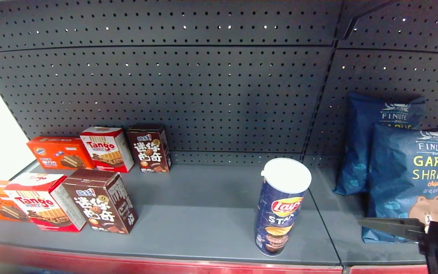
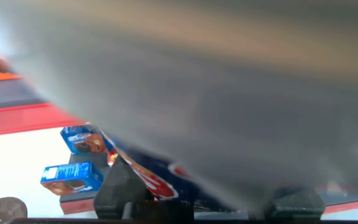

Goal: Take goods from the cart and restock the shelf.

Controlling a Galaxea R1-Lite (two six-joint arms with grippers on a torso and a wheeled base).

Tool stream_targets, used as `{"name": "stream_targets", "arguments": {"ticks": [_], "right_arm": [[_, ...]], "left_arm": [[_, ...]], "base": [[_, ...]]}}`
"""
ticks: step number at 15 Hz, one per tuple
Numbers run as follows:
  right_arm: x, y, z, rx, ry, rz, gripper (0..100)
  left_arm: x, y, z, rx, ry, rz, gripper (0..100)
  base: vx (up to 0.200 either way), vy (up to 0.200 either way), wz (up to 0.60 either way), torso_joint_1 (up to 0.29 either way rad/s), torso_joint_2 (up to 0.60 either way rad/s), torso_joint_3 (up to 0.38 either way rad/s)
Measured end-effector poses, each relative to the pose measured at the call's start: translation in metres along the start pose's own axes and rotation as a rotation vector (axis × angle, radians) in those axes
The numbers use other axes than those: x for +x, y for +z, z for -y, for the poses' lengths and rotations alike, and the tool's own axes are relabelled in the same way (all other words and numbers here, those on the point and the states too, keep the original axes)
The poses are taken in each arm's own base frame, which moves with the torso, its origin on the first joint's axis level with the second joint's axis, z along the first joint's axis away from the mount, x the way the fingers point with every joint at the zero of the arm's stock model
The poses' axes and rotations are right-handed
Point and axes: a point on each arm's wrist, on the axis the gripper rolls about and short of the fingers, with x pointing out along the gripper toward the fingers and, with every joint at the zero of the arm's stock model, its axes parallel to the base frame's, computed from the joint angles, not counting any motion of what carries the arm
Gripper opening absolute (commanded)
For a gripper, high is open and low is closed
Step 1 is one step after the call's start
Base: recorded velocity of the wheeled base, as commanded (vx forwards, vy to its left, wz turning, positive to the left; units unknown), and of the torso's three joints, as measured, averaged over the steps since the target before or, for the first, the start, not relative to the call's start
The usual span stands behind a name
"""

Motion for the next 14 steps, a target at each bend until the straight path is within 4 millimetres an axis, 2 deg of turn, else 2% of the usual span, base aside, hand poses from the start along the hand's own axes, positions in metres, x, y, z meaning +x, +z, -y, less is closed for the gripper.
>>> {"name": "stream_targets", "arguments": {"ticks": [2,7,11,14], "right_arm": [[-0.022,-0.006,-0.007,0.012,-0.145,-0.049,100],[-0.071,-0.016,-0.024,0.074,-0.311,0.025,100],[-0.101,-0.035,-0.039,0.101,-0.389,0.004,100],[-0.116,-0.051,-0.051,0.114,-0.476,0.025,100]], "left_arm": [[-0.002,0.005,0.001,0.004,-0.025,0.02,0],[-0.005,0.019,0.003,0.007,-0.161,0.039,0],[-0.001,0.046,0.007,0.003,-0.364,0.019,0],[0.009,0.069,0.008,-0.007,-0.464,-0.02,0]], "base": [[0.0,0.0,0.0,0.0,0.0,0.0],[0.0,0.0,0.0,0.0,0.0,0.0],[0.0,0.0,0.0,0.0,0.0,0.0],[0.0,0.0,0.0,0.0,0.0,0.0]]}}
